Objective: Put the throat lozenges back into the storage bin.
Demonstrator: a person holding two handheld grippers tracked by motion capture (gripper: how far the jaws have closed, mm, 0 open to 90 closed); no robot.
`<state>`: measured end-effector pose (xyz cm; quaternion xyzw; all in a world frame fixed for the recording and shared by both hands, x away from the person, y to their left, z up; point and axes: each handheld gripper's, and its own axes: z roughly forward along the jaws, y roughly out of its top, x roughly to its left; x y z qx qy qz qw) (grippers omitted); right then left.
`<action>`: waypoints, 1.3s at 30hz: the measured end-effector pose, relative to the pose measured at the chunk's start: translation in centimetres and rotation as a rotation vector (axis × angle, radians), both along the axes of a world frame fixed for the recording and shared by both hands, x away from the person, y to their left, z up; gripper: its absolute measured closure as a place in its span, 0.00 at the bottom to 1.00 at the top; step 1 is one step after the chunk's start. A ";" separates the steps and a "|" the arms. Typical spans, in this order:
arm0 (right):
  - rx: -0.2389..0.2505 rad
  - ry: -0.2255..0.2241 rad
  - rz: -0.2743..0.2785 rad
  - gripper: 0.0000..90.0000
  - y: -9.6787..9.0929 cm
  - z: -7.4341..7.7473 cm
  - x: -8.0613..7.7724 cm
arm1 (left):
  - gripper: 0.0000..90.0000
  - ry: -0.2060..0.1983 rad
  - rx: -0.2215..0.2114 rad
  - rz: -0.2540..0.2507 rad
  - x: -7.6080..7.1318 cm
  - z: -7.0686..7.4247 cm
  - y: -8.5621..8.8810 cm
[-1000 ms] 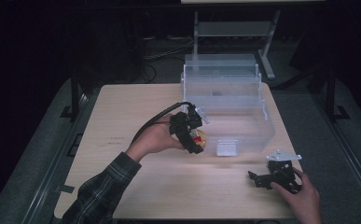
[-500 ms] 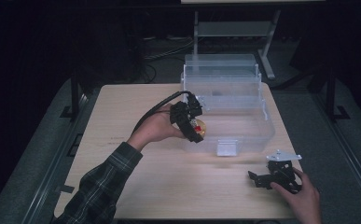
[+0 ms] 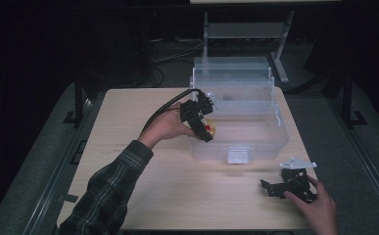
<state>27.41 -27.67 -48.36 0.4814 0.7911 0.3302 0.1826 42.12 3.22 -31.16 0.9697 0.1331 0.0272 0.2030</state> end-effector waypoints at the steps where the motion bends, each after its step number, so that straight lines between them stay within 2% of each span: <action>1: -0.002 -0.001 0.000 0.00 0.0 0.0 0.0 | 0.22 -0.002 0.002 0.001 0.2 -0.2 0.0; 11: 0.002 0.000 -0.001 0.00 0.0 0.0 0.0 | 0.22 0.012 0.005 0.037 1.8 -1.3 0.1; 17: 0.002 0.001 -0.002 0.00 0.0 0.0 0.0 | 0.22 0.016 0.014 0.036 2.4 -1.9 0.1; 29: 0.001 0.000 -0.001 0.00 0.0 0.0 0.0 | 0.22 0.029 0.025 0.042 2.9 -3.0 0.0; 39: 0.001 0.000 -0.001 0.00 0.0 0.0 0.0 | 0.22 0.040 0.028 0.034 2.9 -3.2 -0.1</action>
